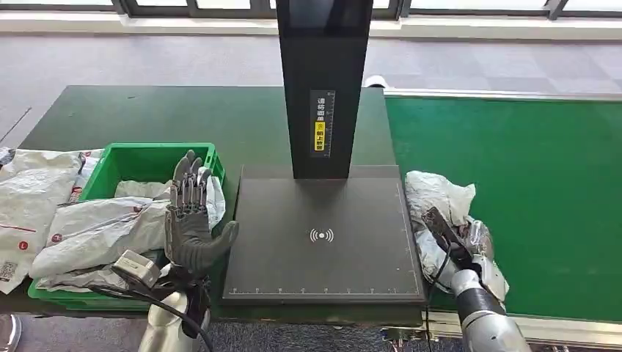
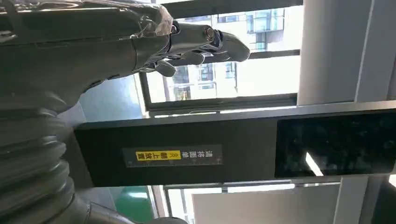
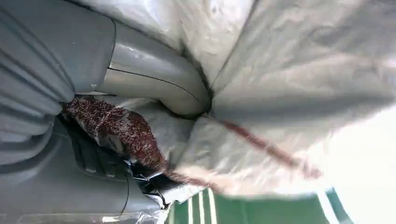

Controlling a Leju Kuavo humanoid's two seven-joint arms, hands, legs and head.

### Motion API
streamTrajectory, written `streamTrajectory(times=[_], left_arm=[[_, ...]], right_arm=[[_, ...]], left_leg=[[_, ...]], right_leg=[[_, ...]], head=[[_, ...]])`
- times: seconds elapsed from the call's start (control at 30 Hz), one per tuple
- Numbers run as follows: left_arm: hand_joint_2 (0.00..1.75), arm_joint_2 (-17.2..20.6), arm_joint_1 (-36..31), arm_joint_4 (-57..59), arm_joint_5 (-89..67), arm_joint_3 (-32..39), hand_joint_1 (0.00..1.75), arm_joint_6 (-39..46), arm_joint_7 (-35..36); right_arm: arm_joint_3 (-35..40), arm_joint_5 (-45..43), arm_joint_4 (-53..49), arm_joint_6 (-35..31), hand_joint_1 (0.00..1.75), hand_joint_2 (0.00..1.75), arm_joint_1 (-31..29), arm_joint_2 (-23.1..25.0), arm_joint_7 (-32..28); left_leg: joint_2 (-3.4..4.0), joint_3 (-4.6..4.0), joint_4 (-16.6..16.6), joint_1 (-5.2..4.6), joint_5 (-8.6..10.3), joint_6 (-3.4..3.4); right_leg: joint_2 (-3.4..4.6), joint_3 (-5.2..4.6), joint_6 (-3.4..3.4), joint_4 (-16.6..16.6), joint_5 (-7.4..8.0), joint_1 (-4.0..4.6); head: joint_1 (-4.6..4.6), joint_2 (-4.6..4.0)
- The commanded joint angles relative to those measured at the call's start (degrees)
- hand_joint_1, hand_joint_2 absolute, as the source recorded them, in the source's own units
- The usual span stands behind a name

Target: Moved the parcel from conveyor to table for the left to box.

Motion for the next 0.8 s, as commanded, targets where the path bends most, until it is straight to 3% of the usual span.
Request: streamTrajectory(times=[0.03, 0.23, 0.43, 0.6, 0.8], left_arm=[[1.75, 0.29, -0.35, 6.56, -0.25, -1.18, 0.00, -0.52, 0.15], [1.75, 0.44, -1.35, 8.30, 0.38, -2.46, 0.00, -0.99, 0.15], [1.75, 0.44, -1.35, 8.30, 0.38, -2.46, 0.00, -0.99, 0.15], [1.75, 0.29, -2.26, 9.57, 0.30, -3.24, 0.00, -1.57, 0.15], [1.75, 0.18, -2.97, 10.60, 0.64, -4.12, 0.00, -1.63, 0.15]], right_arm=[[1.52, -11.02, -24.08, -6.54, 1.75, 1.75, 8.65, 9.13, -13.10], [8.55, -19.87, -45.44, -7.55, 1.75, 1.75, 19.42, 12.66, -16.11], [8.55, -19.87, -45.44, -7.55, 1.75, 1.75, 19.42, 12.66, -16.11], [12.46, -23.67, -56.12, -11.78, 1.75, 1.75, 24.48, 14.73, -19.67], [26.31, -28.82, -73.80, -15.86, 1.75, 1.75, 33.44, 14.00, -20.80]], left_leg=[[0.14, 0.22, -0.18, 0.01, -0.03, -0.01], [-0.07, 0.07, -0.10, -0.01, -0.05, 0.00], [0.11, -0.01, -0.05, 0.00, -0.11, 0.00], [0.03, -0.11, -0.03, -0.02, -0.07, 0.01], [0.06, -0.14, -0.01, -0.05, -0.09, 0.01]], right_leg=[[0.08, 0.18, -0.07, -0.17, 0.00, 0.03], [-0.12, 0.06, -0.08, -0.07, -0.13, 0.01], [0.06, -0.09, -0.07, -0.06, -0.08, 0.02], [-0.04, -0.17, -0.07, -0.01, -0.10, -0.02], [-0.01, -0.22, -0.06, 0.05, -0.14, -0.05]], head=[[0.00, 0.00], [-0.02, 0.00], [0.00, 0.00], [-0.02, 0.00], [0.00, 0.00]])
